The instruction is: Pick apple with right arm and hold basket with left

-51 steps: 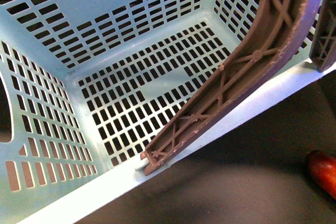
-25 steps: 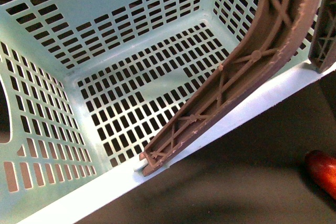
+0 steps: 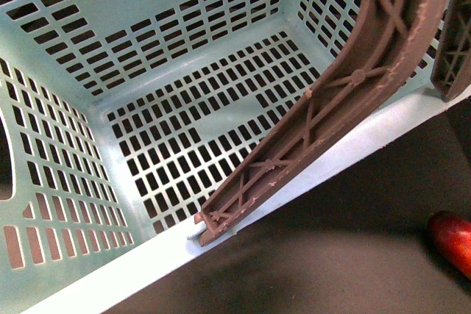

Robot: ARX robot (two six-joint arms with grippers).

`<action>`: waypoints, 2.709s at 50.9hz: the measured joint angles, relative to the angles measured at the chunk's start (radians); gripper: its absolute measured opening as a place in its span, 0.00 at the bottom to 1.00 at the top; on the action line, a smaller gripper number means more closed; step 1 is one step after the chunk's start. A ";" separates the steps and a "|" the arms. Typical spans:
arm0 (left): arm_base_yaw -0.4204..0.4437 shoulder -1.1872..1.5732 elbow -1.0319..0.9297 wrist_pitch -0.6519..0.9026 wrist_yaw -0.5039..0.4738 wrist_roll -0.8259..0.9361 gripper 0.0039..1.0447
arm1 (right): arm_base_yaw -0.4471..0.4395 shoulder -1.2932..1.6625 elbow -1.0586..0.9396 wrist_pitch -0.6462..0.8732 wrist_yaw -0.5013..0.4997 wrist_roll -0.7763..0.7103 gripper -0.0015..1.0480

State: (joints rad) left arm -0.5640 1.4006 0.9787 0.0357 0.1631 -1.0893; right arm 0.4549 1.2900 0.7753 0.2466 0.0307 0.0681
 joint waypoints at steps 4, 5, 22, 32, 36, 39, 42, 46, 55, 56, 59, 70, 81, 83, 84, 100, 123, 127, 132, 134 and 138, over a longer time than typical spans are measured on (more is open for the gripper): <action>0.000 0.000 0.000 0.000 0.000 0.000 0.15 | 0.015 0.005 -0.013 0.000 0.004 0.004 0.77; 0.000 0.000 0.000 0.000 0.000 0.000 0.15 | 0.018 0.005 -0.014 0.000 0.004 0.004 0.77; 0.000 0.001 -0.004 0.000 0.000 0.005 0.15 | -0.011 -0.067 -0.041 0.003 0.121 0.055 0.92; 0.000 0.001 -0.005 0.000 -0.008 0.008 0.14 | -0.129 -0.264 -0.126 -0.024 0.354 0.058 0.92; 0.000 0.001 -0.005 0.000 -0.002 0.004 0.14 | -0.178 -0.332 -0.166 -0.058 0.416 0.056 0.92; 0.000 0.001 -0.005 0.000 -0.002 0.003 0.14 | -0.190 -0.349 -0.175 -0.061 0.422 0.056 0.92; -0.001 0.001 -0.005 0.002 -0.002 0.005 0.14 | -0.211 -0.364 -0.209 0.021 0.318 0.021 0.86; -0.003 0.001 -0.005 0.002 0.006 0.002 0.14 | -0.248 -0.406 -0.312 0.167 0.178 -0.027 0.71; -0.002 0.000 -0.005 0.002 -0.006 0.005 0.14 | -0.309 -0.511 -0.473 0.222 0.109 -0.056 0.38; -0.002 0.000 -0.005 0.002 -0.006 0.005 0.14 | -0.314 -0.521 -0.485 0.224 0.105 -0.058 0.34; -0.002 0.000 -0.005 0.002 -0.003 0.003 0.14 | -0.330 -0.547 -0.520 0.225 0.094 -0.059 0.24; -0.002 0.000 -0.005 0.002 0.000 0.000 0.14 | -0.406 -0.652 -0.613 0.222 -0.011 -0.065 0.02; -0.002 0.000 -0.005 0.002 0.001 0.001 0.14 | -0.451 -0.764 -0.683 0.178 -0.028 -0.065 0.02; -0.002 0.000 -0.005 0.002 0.001 0.001 0.14 | -0.451 -0.782 -0.691 0.168 -0.028 -0.065 0.02; -0.002 0.000 -0.005 0.002 0.000 0.001 0.14 | -0.451 -0.786 -0.693 0.166 -0.028 -0.065 0.02; -0.002 0.000 -0.005 0.002 0.001 0.000 0.14 | -0.452 -0.906 -0.733 0.089 -0.028 -0.065 0.02; -0.002 0.000 -0.005 0.002 -0.002 0.001 0.14 | -0.452 -1.030 -0.756 0.014 -0.028 -0.065 0.02; -0.002 0.000 -0.005 0.002 -0.002 0.000 0.14 | -0.452 -1.059 -0.756 -0.015 -0.028 -0.065 0.02; -0.002 0.000 -0.005 0.002 -0.002 0.001 0.14 | -0.452 -1.091 -0.756 -0.047 -0.028 -0.065 0.02; -0.002 0.000 -0.005 0.002 -0.002 0.000 0.14 | -0.452 -1.100 -0.756 -0.056 -0.028 -0.065 0.02; -0.002 0.000 -0.005 0.002 -0.002 0.001 0.14 | -0.452 -1.150 -0.755 -0.116 -0.028 -0.065 0.02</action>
State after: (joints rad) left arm -0.5659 1.4010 0.9733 0.0376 0.1612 -1.0885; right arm 0.0032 0.1398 0.0204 0.1310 0.0029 0.0029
